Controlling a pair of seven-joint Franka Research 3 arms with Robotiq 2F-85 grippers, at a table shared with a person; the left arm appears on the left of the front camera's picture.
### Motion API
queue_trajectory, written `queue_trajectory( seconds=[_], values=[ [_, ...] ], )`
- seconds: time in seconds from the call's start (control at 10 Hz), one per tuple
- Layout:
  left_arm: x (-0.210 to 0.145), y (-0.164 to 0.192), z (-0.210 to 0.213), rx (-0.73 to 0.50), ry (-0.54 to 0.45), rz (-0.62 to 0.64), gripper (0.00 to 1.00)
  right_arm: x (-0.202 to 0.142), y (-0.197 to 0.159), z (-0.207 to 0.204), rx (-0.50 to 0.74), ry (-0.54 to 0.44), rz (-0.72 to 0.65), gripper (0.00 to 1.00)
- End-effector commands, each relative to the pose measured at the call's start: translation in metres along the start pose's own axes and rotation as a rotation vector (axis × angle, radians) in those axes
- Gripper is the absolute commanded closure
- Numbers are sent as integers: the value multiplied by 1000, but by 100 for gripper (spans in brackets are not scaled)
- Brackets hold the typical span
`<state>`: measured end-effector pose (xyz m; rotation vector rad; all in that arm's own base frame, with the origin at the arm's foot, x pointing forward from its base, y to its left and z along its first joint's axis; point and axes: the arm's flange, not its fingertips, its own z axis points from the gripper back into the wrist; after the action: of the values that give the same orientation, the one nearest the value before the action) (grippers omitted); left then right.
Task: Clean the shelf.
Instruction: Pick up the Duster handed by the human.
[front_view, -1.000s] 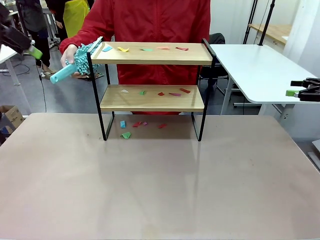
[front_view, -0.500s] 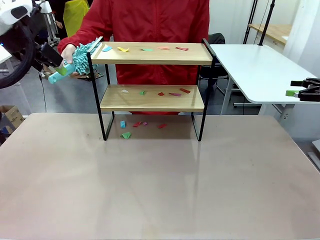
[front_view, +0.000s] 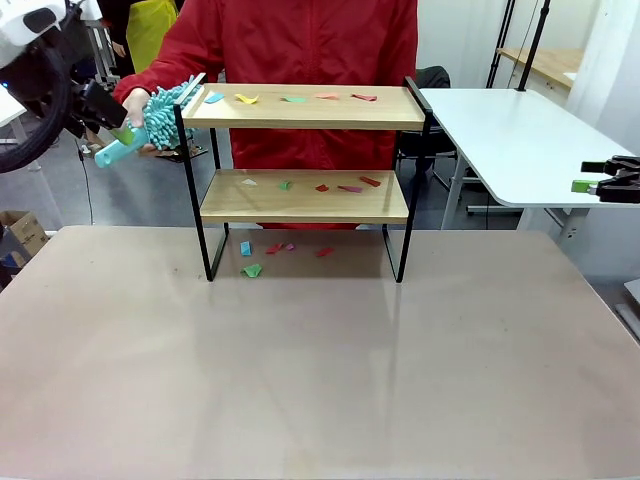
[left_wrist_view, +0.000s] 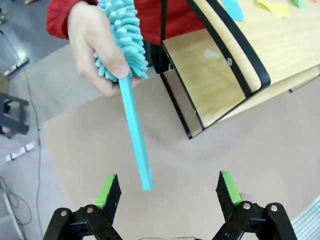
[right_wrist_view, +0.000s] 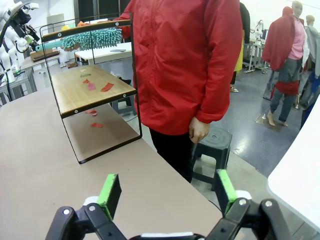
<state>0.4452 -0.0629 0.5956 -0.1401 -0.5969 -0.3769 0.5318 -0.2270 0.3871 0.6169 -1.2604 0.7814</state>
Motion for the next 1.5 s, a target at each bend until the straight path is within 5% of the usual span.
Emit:
queue_trajectory(
  seconds=[0.0, 1.0, 1.1, 1.2, 1.3, 1.4],
  values=[
    [1, -6, -12, 89, -18, 51, 0, 9, 3, -3, -14, 9, -11, 0],
    [9, -1, -53, 195, 25, 106, 0, 9, 3, -3, -14, 9, -11, 0],
    [10, -2, -53, 190, 6, 101, 58, 9, 3, -3, -14, 9, -11, 0],
    [10, -1, -53, 184, 5, 99, 58, 9, 3, -3, -14, 9, -11, 0],
    [11, 0, -53, 186, 5, 99, 100, 9, 3, -3, -14, 9, -11, 0],
    [11, 0, -53, 190, 7, 100, 64, 9, 3, -3, -14, 9, -11, 0]
  ],
)
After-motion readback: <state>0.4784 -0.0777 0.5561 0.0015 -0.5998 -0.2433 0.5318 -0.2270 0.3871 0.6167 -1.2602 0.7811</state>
